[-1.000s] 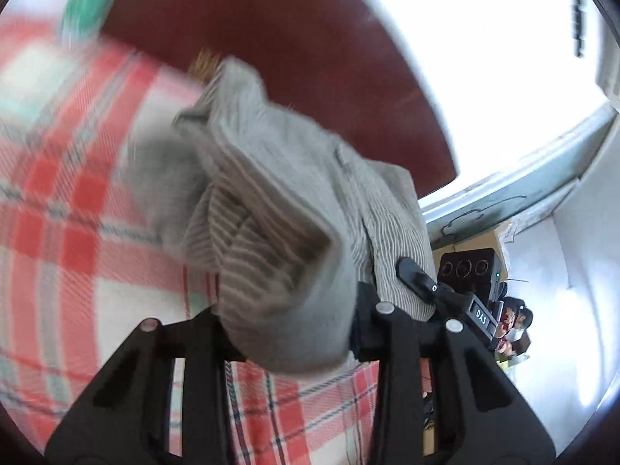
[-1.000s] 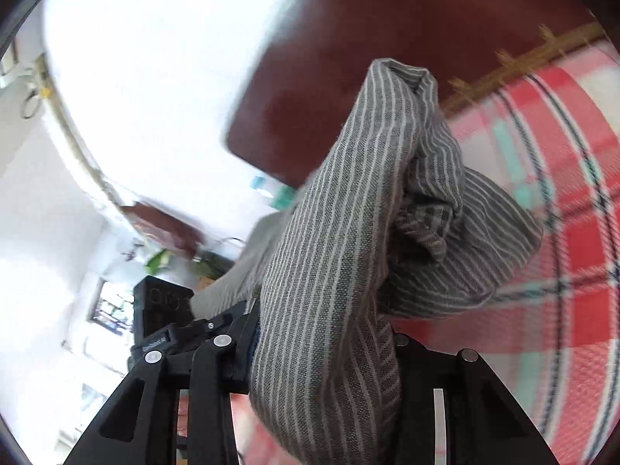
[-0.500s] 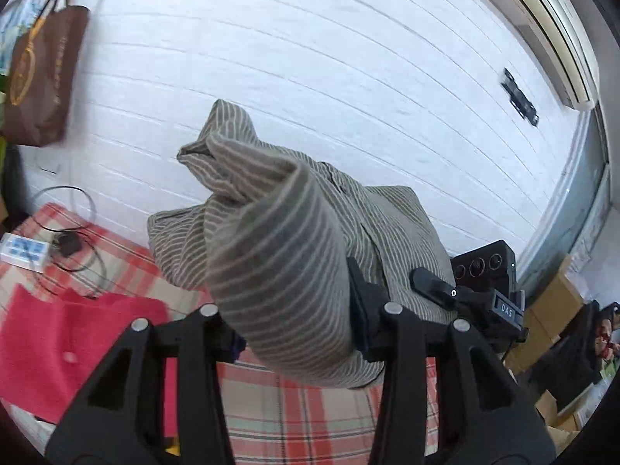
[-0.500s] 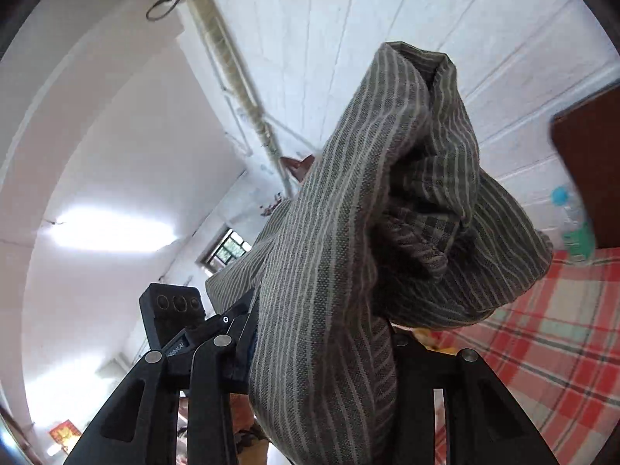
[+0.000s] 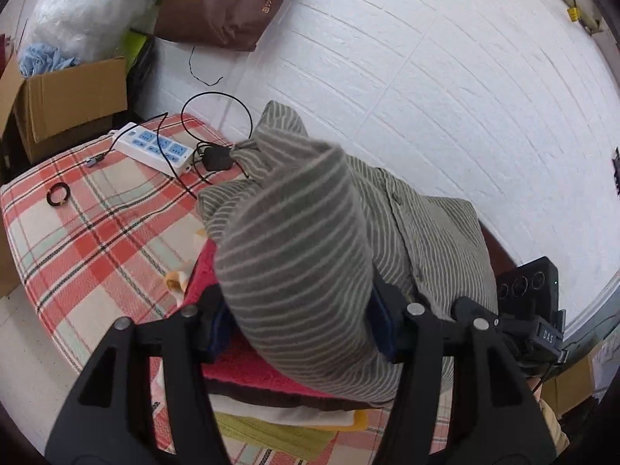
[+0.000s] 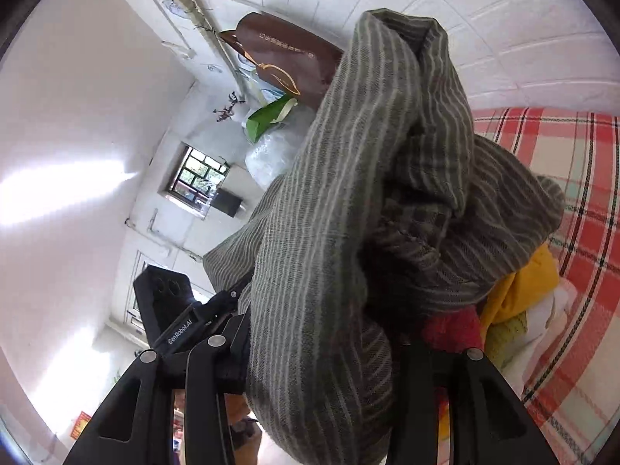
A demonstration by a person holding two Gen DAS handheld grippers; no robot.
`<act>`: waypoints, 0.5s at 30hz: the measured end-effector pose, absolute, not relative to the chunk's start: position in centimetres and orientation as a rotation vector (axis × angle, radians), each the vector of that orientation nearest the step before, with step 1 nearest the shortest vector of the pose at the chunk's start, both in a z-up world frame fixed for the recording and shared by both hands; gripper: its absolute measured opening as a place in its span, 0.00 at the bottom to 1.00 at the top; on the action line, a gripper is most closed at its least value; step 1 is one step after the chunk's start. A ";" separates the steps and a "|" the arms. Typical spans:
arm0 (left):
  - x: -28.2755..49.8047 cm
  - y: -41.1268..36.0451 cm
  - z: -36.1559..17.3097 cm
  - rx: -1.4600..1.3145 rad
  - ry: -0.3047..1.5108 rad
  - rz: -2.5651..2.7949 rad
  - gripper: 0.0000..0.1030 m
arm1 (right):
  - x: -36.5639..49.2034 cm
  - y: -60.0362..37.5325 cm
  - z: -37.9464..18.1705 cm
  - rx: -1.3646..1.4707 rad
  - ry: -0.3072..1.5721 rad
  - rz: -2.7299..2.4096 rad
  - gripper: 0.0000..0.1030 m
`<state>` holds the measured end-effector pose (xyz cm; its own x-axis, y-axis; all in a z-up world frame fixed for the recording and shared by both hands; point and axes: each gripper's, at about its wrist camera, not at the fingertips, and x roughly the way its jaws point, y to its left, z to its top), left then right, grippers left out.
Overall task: Fold clothes
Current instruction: 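Lift the folded shirt with both grippers and carry it to the clothes stack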
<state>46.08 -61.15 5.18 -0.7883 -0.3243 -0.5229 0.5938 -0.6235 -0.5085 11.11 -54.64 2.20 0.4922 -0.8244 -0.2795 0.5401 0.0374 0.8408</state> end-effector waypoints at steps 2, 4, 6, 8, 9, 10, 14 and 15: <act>45.6 -60.7 6.7 0.501 0.929 -2.393 0.59 | 11.1 -54.7 2.9 1.121 -0.331 -1.070 0.44; 45.6 -61.2 7.9 0.507 0.878 -2.395 0.59 | 11.5 -54.7 3.5 1.134 -0.345 -1.070 0.44; 45.9 -61.9 8.6 0.502 0.855 -2.396 0.59 | 11.4 -53.4 4.1 1.125 -0.392 -1.050 0.44; 46.2 -62.5 8.4 0.492 0.871 -2.385 0.59 | 11.4 -52.7 4.8 1.108 -0.420 -1.034 0.44; 46.4 -62.7 7.8 0.496 0.882 -2.375 0.59 | 11.4 -53.1 4.2 1.133 -0.399 -1.042 0.44; 46.5 -63.0 7.0 0.512 0.888 -2.361 0.59 | 11.4 -53.4 3.6 1.157 -0.377 -1.050 0.44; 47.1 -63.0 5.1 0.519 0.866 -2.316 0.77 | 11.3 -53.9 1.9 1.178 -0.324 -1.062 0.51; 47.2 -62.7 5.1 0.505 0.856 -2.310 0.79 | 11.3 -53.9 2.4 1.162 -0.302 -1.074 0.55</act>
<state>47.24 -62.70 5.12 -0.7373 -0.4148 -0.5333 0.6621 -0.6003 -0.4485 11.30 -53.86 2.38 0.5012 -0.8067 -0.3131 0.5256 -0.0037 0.8507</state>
